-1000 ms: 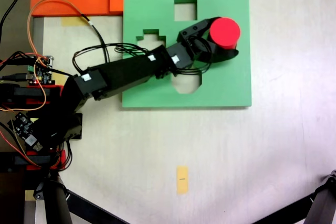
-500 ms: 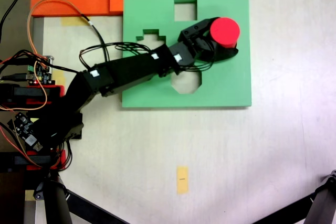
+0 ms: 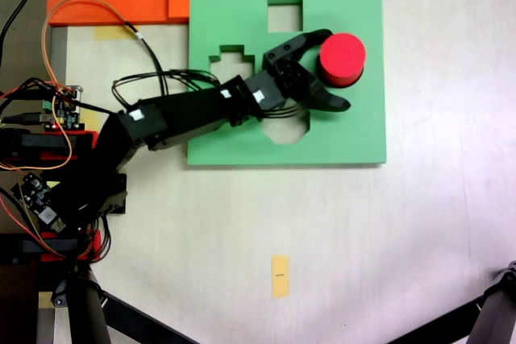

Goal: Put the cylinder block into the corresponding hole

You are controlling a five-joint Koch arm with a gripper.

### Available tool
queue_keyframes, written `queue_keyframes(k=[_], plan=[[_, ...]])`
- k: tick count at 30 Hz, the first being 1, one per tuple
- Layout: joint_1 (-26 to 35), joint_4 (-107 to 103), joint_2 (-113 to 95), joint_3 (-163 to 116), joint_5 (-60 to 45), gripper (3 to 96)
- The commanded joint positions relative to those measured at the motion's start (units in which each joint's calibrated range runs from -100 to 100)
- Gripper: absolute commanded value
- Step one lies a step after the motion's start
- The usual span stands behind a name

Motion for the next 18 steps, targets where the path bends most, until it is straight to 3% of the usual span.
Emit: queue_keyframes(k=[1,5,10,18], plan=[[-0.3,-8.2,-25.3,-1.6,-2.5,82.5],[-1.1,-34.9,-49.4,2.3,-6.5,80.0],[-4.4,-48.9,-77.6,5.0,-13.5,48.6],[-13.2,-65.9,-105.9,2.2,-27.0,45.7]])
